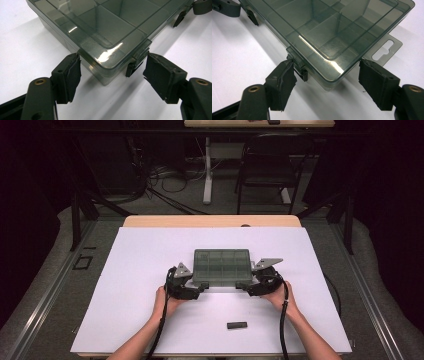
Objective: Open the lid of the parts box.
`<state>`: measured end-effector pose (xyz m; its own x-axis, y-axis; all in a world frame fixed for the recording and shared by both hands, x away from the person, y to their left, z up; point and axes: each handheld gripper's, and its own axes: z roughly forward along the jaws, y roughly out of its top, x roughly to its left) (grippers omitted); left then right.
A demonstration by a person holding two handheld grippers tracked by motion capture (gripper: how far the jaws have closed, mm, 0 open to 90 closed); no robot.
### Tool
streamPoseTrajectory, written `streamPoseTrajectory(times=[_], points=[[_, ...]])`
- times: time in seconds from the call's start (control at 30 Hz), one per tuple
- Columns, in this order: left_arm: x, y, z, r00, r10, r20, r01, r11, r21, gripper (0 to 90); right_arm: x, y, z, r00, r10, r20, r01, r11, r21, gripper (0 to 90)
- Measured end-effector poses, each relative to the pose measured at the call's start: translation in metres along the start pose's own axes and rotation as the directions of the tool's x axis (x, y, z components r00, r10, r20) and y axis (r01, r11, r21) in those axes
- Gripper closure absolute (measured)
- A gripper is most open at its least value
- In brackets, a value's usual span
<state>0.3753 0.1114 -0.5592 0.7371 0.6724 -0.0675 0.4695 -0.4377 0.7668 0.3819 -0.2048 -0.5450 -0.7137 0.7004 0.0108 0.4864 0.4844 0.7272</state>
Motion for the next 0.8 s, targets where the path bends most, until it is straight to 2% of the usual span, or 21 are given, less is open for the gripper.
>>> streamPoseTrajectory(times=[0.27, 0.8], points=[[0.0, 0.0006, -0.0021, 0.9999, -0.001, -0.012, 0.001, 0.9999, -0.014, 28.4, -0.0002, -0.0002, 0.0, 1.0, 0.0, -0.001, 0.0, 1.0, -0.001, 28.5], [0.0007, 0.0002, -0.002, 0.9999, -0.006, -0.011, 0.005, 0.9999, -0.014, 30.2, 0.0005, 0.0004, -0.0003, 1.0, -0.005, 0.005, 0.005, 1.0, 0.008, 28.2]])
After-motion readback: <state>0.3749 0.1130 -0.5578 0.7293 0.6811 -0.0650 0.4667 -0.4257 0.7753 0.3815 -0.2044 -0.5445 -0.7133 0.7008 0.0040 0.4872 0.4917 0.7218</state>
